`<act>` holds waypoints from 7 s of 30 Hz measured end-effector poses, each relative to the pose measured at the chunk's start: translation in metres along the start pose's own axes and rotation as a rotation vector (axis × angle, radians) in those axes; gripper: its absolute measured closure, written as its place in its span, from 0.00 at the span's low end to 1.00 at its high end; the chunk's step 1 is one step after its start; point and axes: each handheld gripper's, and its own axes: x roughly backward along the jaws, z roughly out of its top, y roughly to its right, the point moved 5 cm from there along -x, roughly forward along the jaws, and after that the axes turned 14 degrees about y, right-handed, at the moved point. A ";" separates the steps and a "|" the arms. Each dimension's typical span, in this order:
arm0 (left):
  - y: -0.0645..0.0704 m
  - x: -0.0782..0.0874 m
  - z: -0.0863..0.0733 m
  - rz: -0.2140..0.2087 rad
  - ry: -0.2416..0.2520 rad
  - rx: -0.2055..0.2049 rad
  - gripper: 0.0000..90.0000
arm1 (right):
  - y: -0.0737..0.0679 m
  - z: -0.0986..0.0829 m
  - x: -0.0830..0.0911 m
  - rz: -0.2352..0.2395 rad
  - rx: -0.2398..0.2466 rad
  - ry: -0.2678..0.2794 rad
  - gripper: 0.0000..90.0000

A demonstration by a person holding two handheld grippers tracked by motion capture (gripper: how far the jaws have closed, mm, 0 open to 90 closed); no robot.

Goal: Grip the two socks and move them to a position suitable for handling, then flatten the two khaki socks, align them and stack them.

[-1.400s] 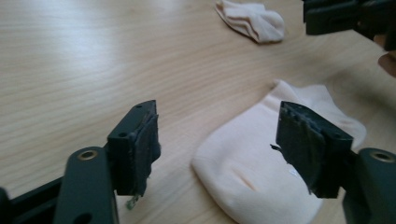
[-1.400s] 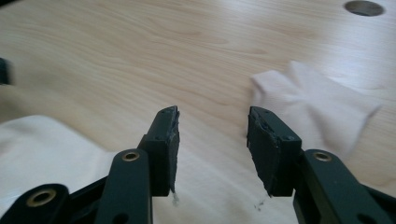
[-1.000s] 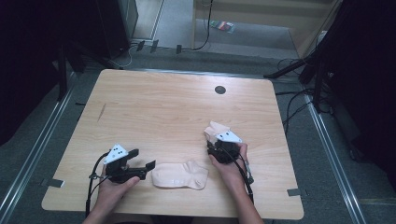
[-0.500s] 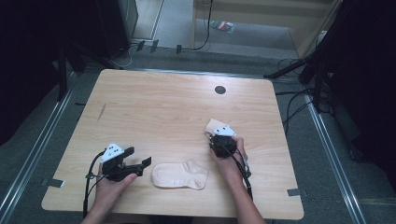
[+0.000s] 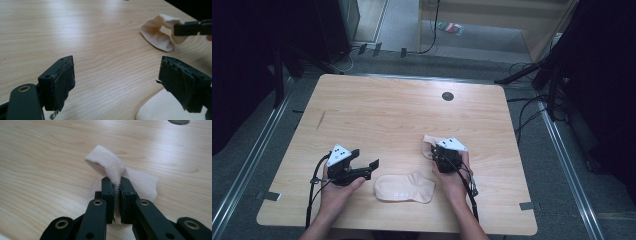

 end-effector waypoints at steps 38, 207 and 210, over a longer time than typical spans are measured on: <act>0.016 -0.012 -0.009 -0.103 -0.112 0.061 0.54 | -0.066 0.016 0.012 0.166 -0.139 0.022 0.93; -0.015 0.007 0.024 -0.393 -0.232 0.146 1.00 | -0.031 0.032 0.054 0.251 -0.034 -0.002 0.98; -0.011 0.018 0.024 -0.447 -0.271 0.160 1.00 | -0.035 0.031 0.068 0.268 -0.028 -0.023 0.98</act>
